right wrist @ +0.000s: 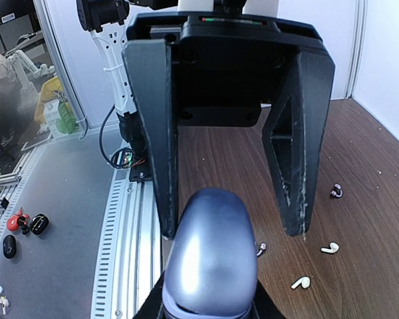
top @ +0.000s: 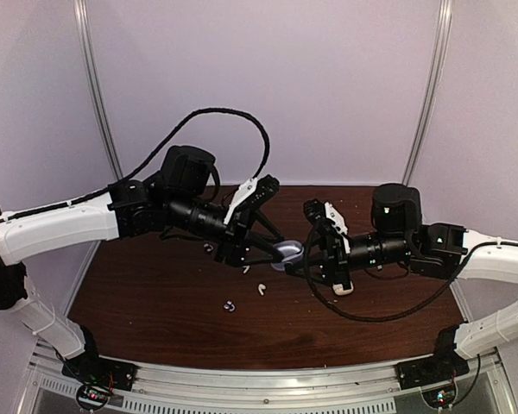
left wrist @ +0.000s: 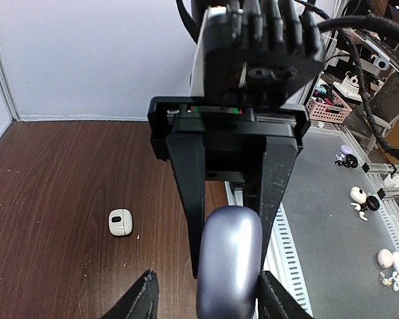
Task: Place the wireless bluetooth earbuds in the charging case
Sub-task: Open the charging case.
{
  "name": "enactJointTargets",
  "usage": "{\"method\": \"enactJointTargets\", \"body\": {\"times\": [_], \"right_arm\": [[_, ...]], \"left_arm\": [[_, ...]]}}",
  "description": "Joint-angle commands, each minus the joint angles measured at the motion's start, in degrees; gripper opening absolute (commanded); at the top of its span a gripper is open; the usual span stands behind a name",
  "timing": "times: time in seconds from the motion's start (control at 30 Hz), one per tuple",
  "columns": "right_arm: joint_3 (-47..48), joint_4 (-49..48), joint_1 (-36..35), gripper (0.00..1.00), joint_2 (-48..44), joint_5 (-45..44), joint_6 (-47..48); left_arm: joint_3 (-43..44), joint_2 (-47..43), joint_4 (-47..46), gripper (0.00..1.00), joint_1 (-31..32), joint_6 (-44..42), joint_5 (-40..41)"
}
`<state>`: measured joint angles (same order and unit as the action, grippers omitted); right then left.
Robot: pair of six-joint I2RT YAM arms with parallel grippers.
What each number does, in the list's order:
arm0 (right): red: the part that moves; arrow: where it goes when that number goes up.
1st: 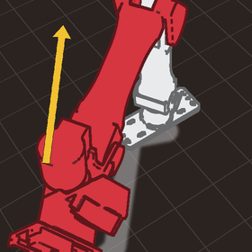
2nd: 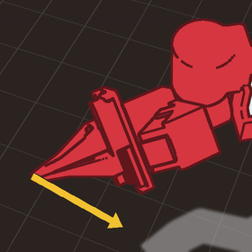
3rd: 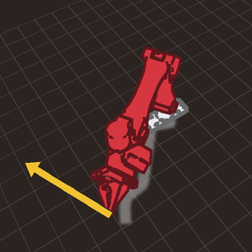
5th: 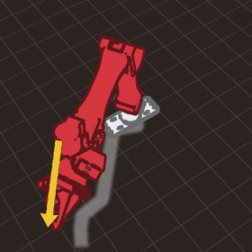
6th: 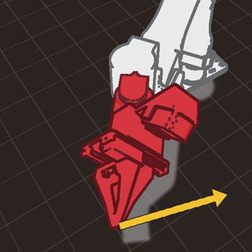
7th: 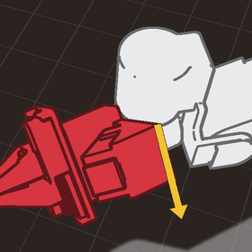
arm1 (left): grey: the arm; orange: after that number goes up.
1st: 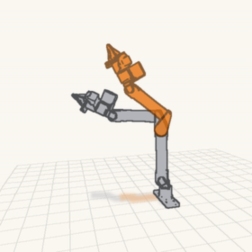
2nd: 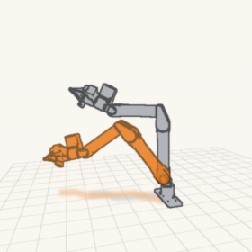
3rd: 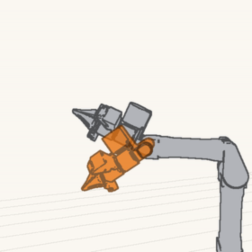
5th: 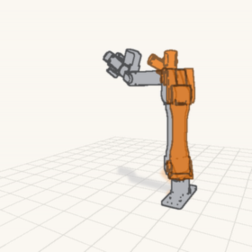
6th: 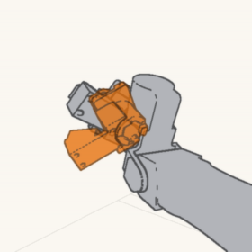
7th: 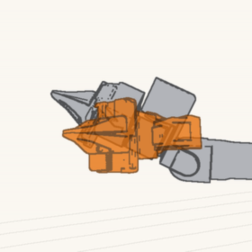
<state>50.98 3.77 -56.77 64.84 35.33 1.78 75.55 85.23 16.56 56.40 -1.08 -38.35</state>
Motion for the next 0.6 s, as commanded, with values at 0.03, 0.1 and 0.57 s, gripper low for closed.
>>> {"method": "enactJointTargets", "body": {"times": [0.03, 0.1, 0.57], "right_arm": [[1.58, 1.92, -2.88, 0.00, -1.08, 1.70, 3.17], [1.53, 1.94, -2.95, 0.00, -1.12, 1.60, 3.23], [-2.00, -0.96, -1.56, 0.00, -3.11, -0.94, 0.19]], "left_arm": [[0.91, -1.21, -3.00, 0.52, -2.35, 0.91, 1.44], [0.92, -1.25, -3.02, 0.51, -2.48, 0.91, 1.46], [-1.49, -5.28, -6.32, 0.60, -5.27, 4.06, -0.08]]}}
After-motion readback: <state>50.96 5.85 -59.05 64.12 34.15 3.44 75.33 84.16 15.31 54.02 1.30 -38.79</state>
